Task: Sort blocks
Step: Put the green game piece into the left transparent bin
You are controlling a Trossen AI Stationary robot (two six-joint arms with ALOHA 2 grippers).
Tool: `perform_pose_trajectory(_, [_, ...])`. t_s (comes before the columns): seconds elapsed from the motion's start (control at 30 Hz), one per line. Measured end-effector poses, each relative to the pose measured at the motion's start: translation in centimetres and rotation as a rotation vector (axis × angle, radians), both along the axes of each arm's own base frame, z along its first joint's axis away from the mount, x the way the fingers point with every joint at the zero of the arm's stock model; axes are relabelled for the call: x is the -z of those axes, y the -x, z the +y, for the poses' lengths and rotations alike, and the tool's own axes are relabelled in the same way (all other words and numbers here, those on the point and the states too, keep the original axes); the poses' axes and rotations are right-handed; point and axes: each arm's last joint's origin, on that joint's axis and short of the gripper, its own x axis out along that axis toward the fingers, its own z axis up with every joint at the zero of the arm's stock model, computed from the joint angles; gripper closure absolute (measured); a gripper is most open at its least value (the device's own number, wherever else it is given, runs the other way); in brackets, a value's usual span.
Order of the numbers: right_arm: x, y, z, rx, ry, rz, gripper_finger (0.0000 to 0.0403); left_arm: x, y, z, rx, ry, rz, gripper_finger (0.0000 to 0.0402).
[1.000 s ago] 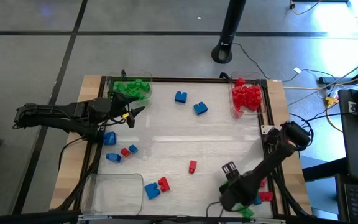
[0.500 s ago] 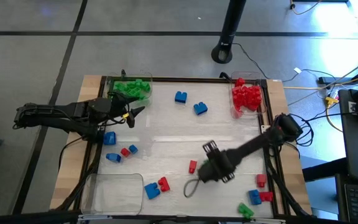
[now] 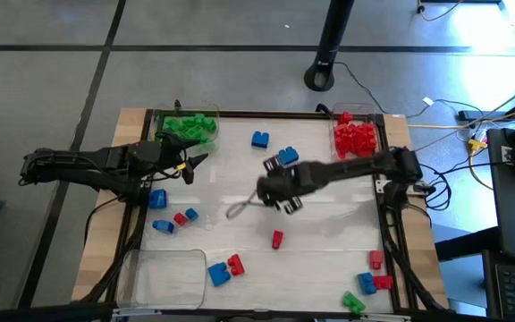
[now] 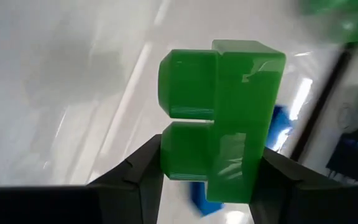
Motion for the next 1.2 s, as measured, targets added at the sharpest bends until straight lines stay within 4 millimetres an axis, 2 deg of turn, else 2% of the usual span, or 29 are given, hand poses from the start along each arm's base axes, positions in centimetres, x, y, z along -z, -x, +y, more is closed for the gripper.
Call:
perform_pose_trajectory(0.23, [-1.4, -2.6, -6.7, 0.013, 0.019, -0.269, 0.0224, 0.0, 0.0, 0.0, 0.000, -0.001, 0.000, 0.0141])
perform_pose_trajectory(0.43, [-3.2, -3.9, -12.1, 0.030, 0.012, -0.559, 0.0223, 0.0, 0.0, 0.0, 0.001, -0.002, -0.002, 0.0141])
perform_pose_trajectory(0.67, [-2.9, -5.0, -17.1, 0.028, 0.026, -0.774, 0.0222, -0.2, -0.1, 0.0, 0.004, -0.010, -0.018, 0.0141])
perform_pose_trajectory(0.97, [-1.2, -8.1, -21.5, 0.058, 0.048, -0.844, 0.0222, -0.5, -0.2, 0.0, 0.013, -0.039, -0.038, 0.0141])
perform_pose_trajectory(1.2, [-0.8, -11.5, -23.0, 0.034, 0.024, -0.921, 0.0222, -0.6, -0.2, 0.0, 0.014, -0.043, -0.036, 0.0141])
